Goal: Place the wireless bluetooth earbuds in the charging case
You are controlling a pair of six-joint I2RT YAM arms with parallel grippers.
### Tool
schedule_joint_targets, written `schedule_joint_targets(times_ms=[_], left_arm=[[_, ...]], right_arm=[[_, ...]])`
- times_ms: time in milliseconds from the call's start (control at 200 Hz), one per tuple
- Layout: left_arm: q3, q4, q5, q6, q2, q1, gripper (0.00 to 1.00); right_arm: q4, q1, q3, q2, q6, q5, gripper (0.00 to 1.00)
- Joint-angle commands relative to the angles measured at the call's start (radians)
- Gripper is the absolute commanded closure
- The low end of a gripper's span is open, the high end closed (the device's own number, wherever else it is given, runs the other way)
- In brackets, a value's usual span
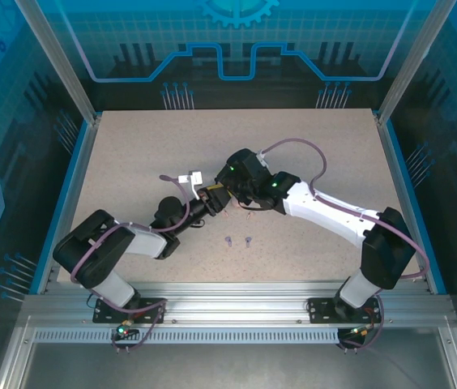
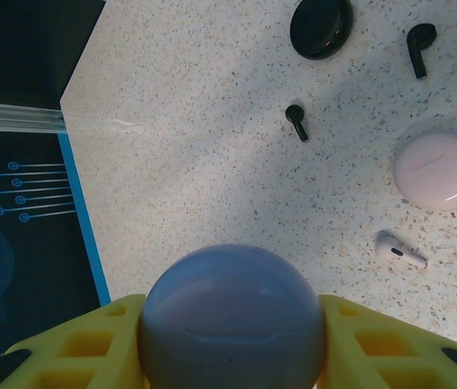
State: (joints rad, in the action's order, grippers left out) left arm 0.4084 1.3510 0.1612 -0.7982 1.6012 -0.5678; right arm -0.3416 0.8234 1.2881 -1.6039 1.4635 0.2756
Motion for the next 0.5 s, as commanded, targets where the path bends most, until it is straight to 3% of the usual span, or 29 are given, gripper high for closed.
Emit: schedule_joint_targets(times_ms=[0, 495], left_arm=[[0.045, 0.048, -0.068, 0.027, 0.014, -0.003, 0.55], [0.067, 0.048, -0.133, 0.039, 0.010, -0.016, 0.74]], right_arm=[[-0.013, -0.006, -0.020, 0.025, 0.007, -0.008, 0.60], [0.018, -0.006, -0.061, 0.043, 0.015, -0.017, 0.60]])
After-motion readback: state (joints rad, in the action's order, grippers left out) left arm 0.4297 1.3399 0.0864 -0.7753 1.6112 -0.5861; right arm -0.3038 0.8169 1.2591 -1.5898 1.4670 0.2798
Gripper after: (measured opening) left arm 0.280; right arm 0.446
